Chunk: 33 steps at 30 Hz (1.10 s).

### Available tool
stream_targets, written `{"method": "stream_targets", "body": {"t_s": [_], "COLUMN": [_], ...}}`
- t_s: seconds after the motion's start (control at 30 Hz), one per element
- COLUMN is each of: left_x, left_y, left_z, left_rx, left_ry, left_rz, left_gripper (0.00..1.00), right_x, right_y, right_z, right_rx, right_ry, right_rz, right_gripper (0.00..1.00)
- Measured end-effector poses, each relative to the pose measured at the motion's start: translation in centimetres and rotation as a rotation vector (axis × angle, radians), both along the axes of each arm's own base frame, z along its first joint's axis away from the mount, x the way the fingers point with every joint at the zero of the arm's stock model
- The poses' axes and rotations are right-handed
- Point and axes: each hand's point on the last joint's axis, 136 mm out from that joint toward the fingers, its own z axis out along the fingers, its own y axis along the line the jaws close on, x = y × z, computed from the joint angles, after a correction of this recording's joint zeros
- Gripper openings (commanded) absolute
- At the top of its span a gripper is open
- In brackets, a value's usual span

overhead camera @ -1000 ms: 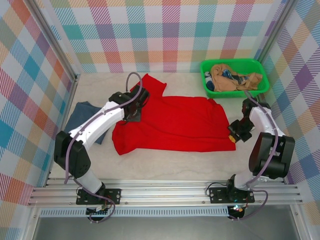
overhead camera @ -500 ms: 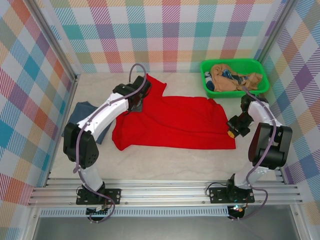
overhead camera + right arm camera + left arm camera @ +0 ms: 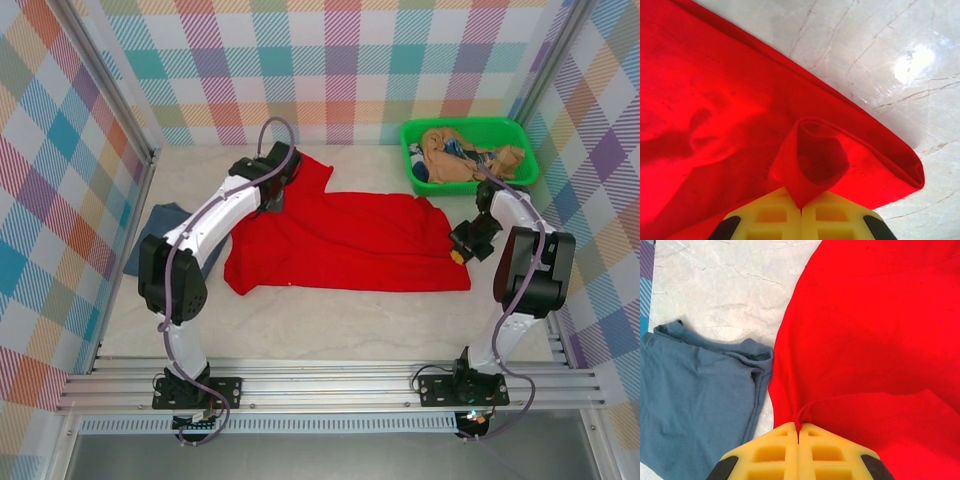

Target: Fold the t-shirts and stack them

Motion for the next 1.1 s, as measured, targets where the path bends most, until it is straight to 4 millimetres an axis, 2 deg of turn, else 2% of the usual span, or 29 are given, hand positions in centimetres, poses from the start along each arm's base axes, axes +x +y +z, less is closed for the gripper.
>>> {"method": "stream_targets", "body": {"t_s": [0.43,0.77,0.83,0.93,1.03,1.1], "left_x": [2.3,4.4,4.6,4.7,4.9,5.0], "left_y": [0.3,-0.8,-0.8,-0.6,-0.2,0.2], "left_z": [-1.6,-2.7,-2.9,-3.4,-3.7,-3.7], "left_rx": [0.007,-0.01,-0.009,-0.006,-0.002,-0.006], "left_ry": [0.016,0.019,0.022,0.03,0.037,0.038], "left_rz": [0.029,0.027,0.027,0.033,0.042,0.052], "left_gripper": [0.0,0.0,0.0,0.01,0.36,0.49], "right_x": [1.6,2.9,3.1,3.4,3.6,3.9], "right_y": [0.0,0.1,0.2,0.3,0.5,0.5], "right_z": [-0.5,-1.2,-1.1,-1.1,-1.1,-0.9], "right_rx": [0.002,0.01,0.009,0.013,0.015,0.012], "right_ry": [0.0,0.006,0.003,-0.002,-0.008,-0.026], "right_rz": [-0.017,-0.015,-0.014,-0.017,-0.016,-0.013], "right_gripper": [0.0,0.03,0.08,0.25,0.42,0.48]}}
